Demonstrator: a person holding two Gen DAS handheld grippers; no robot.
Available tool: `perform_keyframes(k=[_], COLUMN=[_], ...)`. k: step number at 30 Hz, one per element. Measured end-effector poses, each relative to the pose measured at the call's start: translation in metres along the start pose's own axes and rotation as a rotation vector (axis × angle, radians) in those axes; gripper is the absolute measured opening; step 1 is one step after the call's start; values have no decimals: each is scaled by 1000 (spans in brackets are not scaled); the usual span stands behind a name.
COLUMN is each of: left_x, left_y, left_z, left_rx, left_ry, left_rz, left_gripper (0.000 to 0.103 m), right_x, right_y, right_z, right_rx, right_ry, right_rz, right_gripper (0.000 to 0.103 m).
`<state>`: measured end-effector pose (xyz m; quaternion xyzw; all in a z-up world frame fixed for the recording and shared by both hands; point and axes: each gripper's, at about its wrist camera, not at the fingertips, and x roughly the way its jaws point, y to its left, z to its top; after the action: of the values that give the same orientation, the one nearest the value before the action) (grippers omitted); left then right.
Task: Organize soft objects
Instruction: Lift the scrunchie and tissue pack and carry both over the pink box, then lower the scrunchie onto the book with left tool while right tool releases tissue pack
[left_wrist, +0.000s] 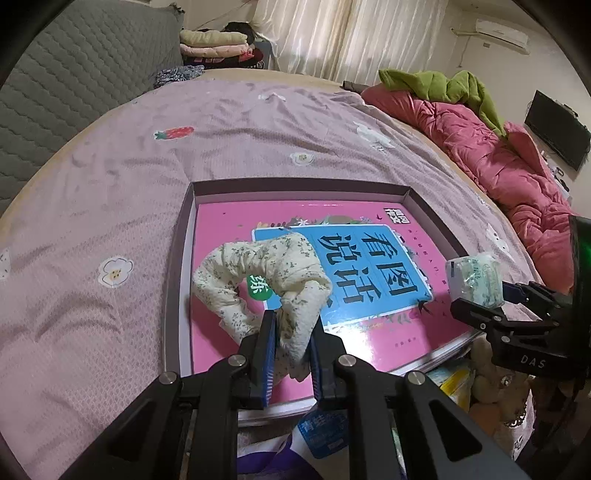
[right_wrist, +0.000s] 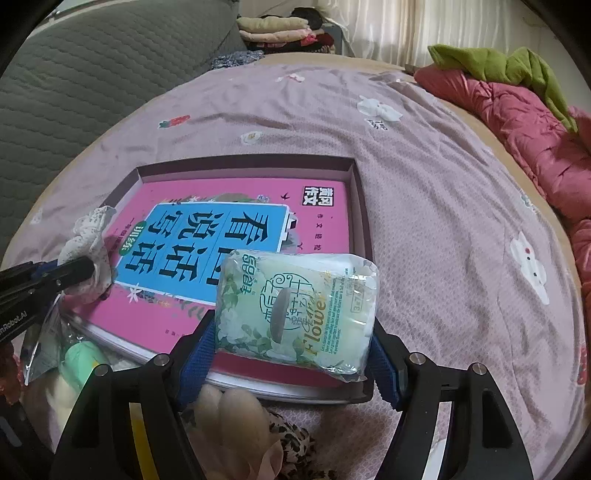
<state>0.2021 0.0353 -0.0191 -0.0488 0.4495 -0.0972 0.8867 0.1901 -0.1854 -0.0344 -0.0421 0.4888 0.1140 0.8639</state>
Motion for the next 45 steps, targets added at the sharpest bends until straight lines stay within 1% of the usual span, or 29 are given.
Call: perform_keyframes(k=[5, 9, 24, 31, 39, 45], left_x=[2, 6, 11, 12, 14, 12], left_y=[2, 7, 9, 9, 9, 8], left_z=[-1, 1, -2, -2, -2, -2], left_rx=[-8, -41, -53, -58, -57, -48], left_ry=[13, 35, 67, 68, 74, 73], left_rz=[-7, -26, -28, -29, -40, -43], left_gripper=[16, 16, 17, 18, 26, 27], right_x=[3, 4, 3, 2, 0, 2], right_y=[2, 5, 5, 3, -1, 0], right_z=[-2, -2, -3, -2, -2, -3], right_rx=[-10, -24, -35, -17, 23, 21], right_ry=[22, 38, 41, 41, 40, 69], right_rz=[2, 8, 4, 31, 82, 113], right_gripper=[76, 77, 77, 78, 78, 78])
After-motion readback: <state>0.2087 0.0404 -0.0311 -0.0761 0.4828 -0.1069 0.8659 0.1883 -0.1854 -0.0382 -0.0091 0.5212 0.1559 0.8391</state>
